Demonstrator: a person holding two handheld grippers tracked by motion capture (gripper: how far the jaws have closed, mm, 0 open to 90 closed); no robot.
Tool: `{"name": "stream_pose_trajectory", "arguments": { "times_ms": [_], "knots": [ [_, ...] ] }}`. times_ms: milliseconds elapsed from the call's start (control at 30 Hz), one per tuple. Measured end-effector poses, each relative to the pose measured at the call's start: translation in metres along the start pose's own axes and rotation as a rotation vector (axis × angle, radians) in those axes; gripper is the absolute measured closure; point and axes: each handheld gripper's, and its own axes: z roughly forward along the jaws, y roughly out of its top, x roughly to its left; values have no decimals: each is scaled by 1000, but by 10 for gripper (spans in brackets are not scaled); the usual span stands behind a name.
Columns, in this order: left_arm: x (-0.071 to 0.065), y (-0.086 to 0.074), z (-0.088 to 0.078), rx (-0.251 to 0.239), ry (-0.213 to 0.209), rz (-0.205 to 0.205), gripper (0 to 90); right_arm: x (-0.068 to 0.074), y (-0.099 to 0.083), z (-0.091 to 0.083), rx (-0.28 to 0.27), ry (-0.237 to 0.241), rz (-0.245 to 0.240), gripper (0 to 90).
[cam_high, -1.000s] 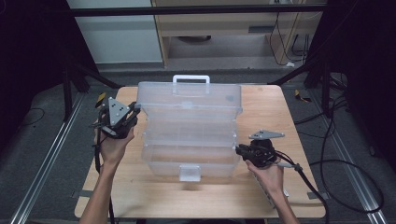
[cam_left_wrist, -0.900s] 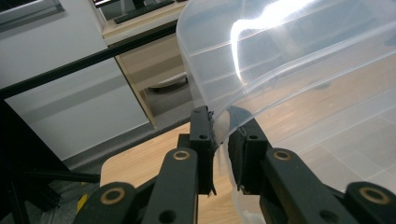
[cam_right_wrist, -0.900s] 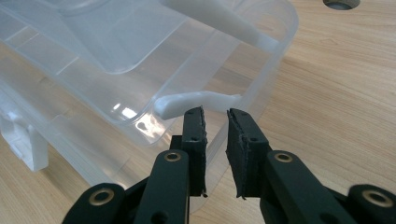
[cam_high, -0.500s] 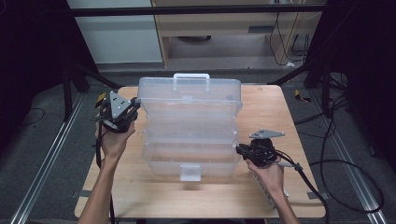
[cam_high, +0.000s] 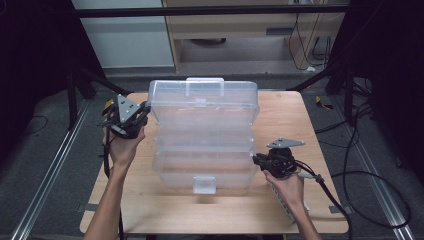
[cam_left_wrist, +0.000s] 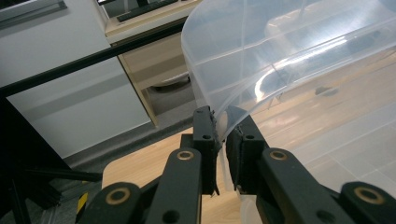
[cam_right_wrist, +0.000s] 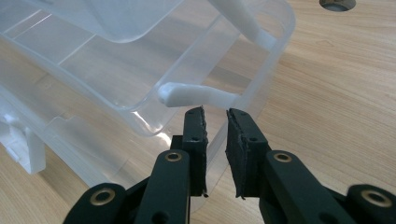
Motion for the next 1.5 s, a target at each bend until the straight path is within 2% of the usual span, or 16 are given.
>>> {"name": "stream_pose_trajectory", "arguments": {
  "times_ms": [433,833,1500],
  "knots": [
    [5,7,11,4,0,-26,830,0,0,0,-2,1,-7,775],
    [7,12,19,5,14,-26,842,0,0,0,-3,3,-8,775],
    [15,19,37,-1,-9,-74,844,0,0,0,-7,2,-15,775]
  ]
}}
